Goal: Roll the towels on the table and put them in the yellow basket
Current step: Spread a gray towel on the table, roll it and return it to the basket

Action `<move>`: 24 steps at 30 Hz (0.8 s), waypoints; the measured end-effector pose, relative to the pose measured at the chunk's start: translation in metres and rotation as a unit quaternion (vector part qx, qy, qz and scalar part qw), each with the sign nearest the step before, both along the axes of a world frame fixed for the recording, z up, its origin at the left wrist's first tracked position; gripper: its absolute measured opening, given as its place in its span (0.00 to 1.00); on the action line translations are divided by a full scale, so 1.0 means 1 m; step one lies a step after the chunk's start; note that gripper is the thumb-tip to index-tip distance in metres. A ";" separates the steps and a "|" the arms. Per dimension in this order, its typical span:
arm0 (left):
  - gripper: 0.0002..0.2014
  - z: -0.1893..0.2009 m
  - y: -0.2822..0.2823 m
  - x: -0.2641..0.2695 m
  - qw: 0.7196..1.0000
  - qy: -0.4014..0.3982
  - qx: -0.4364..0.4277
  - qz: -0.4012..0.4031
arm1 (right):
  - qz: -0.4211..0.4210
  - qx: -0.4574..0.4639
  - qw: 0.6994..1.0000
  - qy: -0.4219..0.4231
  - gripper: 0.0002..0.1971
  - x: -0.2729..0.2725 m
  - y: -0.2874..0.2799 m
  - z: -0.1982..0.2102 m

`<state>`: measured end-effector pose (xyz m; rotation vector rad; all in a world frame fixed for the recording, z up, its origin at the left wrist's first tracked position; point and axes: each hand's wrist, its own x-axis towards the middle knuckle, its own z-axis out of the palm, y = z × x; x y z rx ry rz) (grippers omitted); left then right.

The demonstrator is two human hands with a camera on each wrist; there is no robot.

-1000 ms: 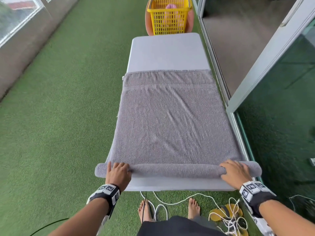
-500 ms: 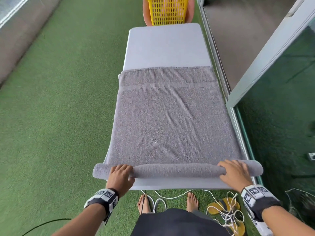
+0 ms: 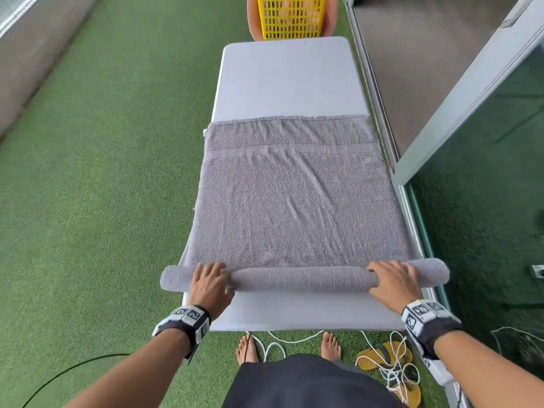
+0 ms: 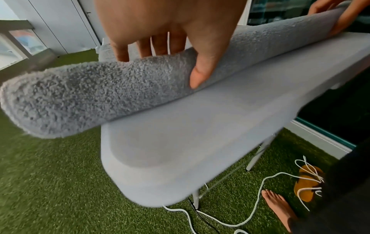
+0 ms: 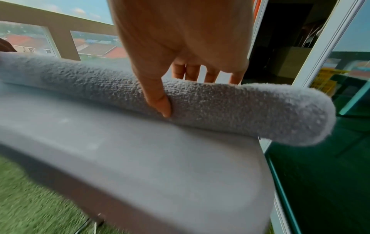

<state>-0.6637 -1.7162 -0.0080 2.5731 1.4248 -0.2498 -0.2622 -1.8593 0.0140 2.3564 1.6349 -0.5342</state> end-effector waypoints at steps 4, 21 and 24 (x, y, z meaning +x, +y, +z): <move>0.30 0.010 0.019 0.016 0.996 -0.055 -0.016 0.069 | -0.028 0.053 0.997 0.043 0.20 0.010 0.031 0.005; 0.30 0.008 0.024 0.009 0.995 -0.073 -0.046 0.055 | -0.035 0.043 0.994 0.096 0.25 0.019 0.032 0.008; 0.34 0.003 0.011 0.004 0.999 -0.028 -0.040 -0.014 | -0.001 0.001 0.996 0.092 0.33 0.012 0.005 -0.005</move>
